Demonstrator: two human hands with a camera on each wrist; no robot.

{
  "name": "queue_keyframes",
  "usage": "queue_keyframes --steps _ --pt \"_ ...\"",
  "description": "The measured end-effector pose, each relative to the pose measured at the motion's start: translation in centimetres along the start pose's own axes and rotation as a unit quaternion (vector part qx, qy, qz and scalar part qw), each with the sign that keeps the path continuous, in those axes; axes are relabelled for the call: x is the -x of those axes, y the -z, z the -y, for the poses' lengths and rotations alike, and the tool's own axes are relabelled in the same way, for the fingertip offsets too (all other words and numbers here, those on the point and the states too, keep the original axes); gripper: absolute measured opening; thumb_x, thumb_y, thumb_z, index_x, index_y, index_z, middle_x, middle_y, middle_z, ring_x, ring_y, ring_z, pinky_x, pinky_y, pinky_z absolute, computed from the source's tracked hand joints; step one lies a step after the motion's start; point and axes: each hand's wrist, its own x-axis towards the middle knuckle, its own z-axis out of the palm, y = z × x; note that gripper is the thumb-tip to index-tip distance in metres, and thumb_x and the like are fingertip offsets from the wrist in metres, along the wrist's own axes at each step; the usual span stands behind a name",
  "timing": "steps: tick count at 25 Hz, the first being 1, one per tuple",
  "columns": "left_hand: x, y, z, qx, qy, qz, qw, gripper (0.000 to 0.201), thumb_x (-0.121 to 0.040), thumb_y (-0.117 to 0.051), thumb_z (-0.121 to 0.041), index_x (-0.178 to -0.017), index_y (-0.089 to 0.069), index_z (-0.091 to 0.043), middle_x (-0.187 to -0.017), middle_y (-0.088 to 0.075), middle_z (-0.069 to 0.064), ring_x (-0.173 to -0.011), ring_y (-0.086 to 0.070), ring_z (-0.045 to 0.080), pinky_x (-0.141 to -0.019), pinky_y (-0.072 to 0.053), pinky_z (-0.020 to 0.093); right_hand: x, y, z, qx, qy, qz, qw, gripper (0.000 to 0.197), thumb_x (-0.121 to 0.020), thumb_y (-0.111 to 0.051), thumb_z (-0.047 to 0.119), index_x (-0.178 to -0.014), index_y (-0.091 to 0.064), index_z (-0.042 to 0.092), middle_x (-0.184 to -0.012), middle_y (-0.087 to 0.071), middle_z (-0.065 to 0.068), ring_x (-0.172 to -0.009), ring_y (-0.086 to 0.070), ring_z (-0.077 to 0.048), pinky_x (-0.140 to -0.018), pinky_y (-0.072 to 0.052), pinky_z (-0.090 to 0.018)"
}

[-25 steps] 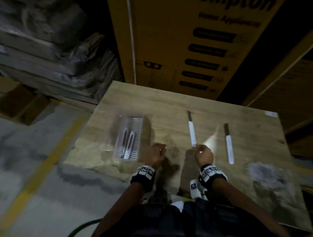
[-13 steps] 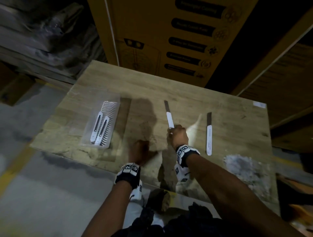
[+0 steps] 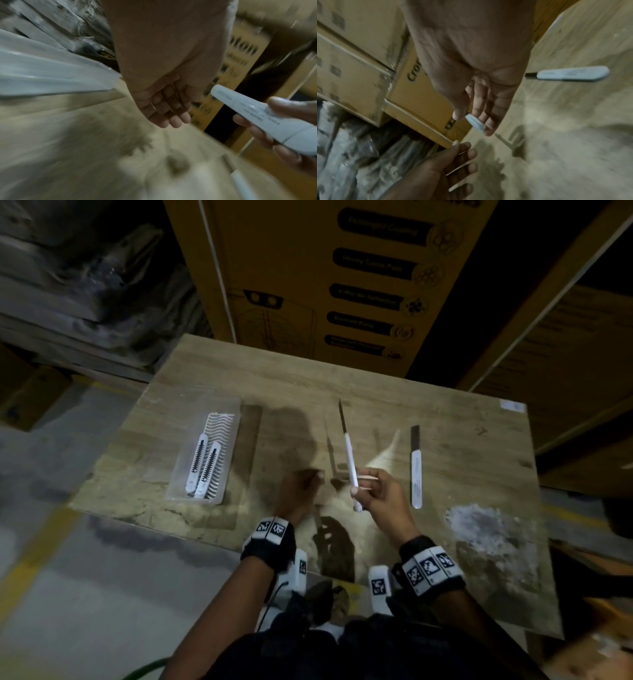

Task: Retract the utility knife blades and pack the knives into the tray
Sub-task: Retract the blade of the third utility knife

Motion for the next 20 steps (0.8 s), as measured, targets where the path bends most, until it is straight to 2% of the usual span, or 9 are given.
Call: queue_keyframes --steps 2,4,6,8,10,13,15,17,20 --pt "-0.2 0.5 -2.7 0.076 -0.033 -0.009 0.997 0.031 -0.103 -0.058 -0.031 -0.086 -0.074 -0.01 -0.08 -0.075 0.003 -0.068 -0.07 0.008 -0.069 -0.055 0.029 1.5 0.2 2.5 -0.027 0.028 0.0 0.999 0.03 -0.093 -0.068 -0.002 -0.113 -0.064 0.021 -0.103 -0.074 -0.013 -0.095 -0.07 -0.028 -0.077 -0.059 -0.042" --pt "0.3 1.6 -6.1 0.161 -0.07 -0.012 0.984 0.023 -0.102 -0.06 -0.024 -0.095 -0.077 -0.011 -0.083 -0.077 0.008 -0.066 -0.07 0.005 -0.061 -0.053 0.023 3.0 -0.2 4.5 -0.036 0.048 -0.007 0.998 0.03 -0.095 -0.066 0.001 -0.12 -0.064 0.017 -0.105 -0.076 -0.015 -0.096 -0.073 -0.03 -0.078 -0.059 -0.047" --pt "1.0 3.0 -8.9 0.22 -0.097 0.0 0.971 0.018 -0.101 -0.063 -0.024 -0.097 -0.079 -0.018 -0.087 -0.08 0.006 -0.071 -0.071 0.01 -0.058 -0.051 0.022 4.7 -1.0 6.2 -0.038 0.069 -0.029 0.996 0.029 -0.097 -0.063 0.001 -0.123 -0.062 0.012 -0.106 -0.077 -0.016 -0.097 -0.073 -0.034 -0.079 -0.059 -0.05" --pt "2.0 4.7 -10.7 0.223 -0.133 -0.004 0.966 0.019 -0.099 -0.065 -0.025 -0.088 -0.079 -0.03 -0.077 -0.079 -0.002 -0.067 -0.071 0.013 -0.056 -0.05 0.023 6.1 -2.3 7.8 -0.028 0.096 -0.07 0.992 0.026 -0.098 -0.06 0.0 -0.12 -0.063 0.012 -0.104 -0.077 -0.015 -0.091 -0.073 -0.031 -0.075 -0.06 -0.046" --pt "2.9 6.3 -11.8 0.198 -0.19 -0.013 0.962 0.02 -0.098 -0.066 -0.025 -0.085 -0.079 -0.034 -0.073 -0.078 0.001 -0.065 -0.071 0.018 -0.054 -0.049 0.027 7.3 -4.0 8.6 -0.013 0.126 -0.119 0.985 0.024 -0.098 -0.058 -0.001 -0.117 -0.063 0.012 -0.1 -0.077 -0.014 -0.083 -0.072 -0.022 -0.07 -0.058 -0.043" --pt "4.0 8.6 -12.4 0.223 -0.222 -0.001 0.949 0.01 -0.094 -0.072 -0.026 -0.091 -0.081 -0.026 -0.077 -0.079 0.007 -0.066 -0.071 0.016 -0.055 -0.047 0.025 8.2 -6.8 9.3 -0.002 0.151 -0.192 0.97 0.021 -0.097 -0.062 0.004 -0.112 -0.066 0.018 -0.102 -0.077 -0.005 -0.09 -0.073 -0.016 -0.075 -0.059 -0.045" --pt "4.6 9.8 -12.7 0.246 -0.205 0.008 0.947 0.005 -0.09 -0.076 -0.025 -0.089 -0.081 -0.024 -0.079 -0.079 0.008 -0.069 -0.072 0.015 -0.056 -0.047 0.022 8.9 -8.4 9.6 0.004 0.172 -0.222 0.96 0.02 -0.095 -0.066 0.007 -0.11 -0.07 0.019 -0.104 -0.077 0.002 -0.097 -0.071 -0.014 -0.077 -0.06 -0.039" --pt "4.9 10.9 -12.8 0.256 -0.193 0.025 0.947 0.004 -0.089 -0.078 -0.022 -0.088 -0.081 -0.022 -0.082 -0.08 0.009 -0.072 -0.074 0.015 -0.053 -0.048 0.021 9.6 -9.6 10.0 0.005 0.181 -0.229 0.957 0.024 -0.091 -0.071 0.005 -0.106 -0.074 0.023 -0.105 -0.077 0.008 -0.097 -0.07 -0.01 -0.077 -0.057 -0.031" --pt "5.2 12.5 -13.2 0.257 -0.21 0.061 0.941 0.01 -0.094 -0.071 -0.015 -0.091 -0.08 -0.011 -0.088 -0.081 0.01 -0.081 -0.079 0.018 -0.052 -0.052 0.025 10.5 -10.6 11.0 -0.003 0.193 -0.227 0.955 0.03 -0.086 -0.078 0.007 -0.108 -0.075 0.027 -0.107 -0.077 0.009 -0.094 -0.07 -0.009 -0.076 -0.056 -0.033"
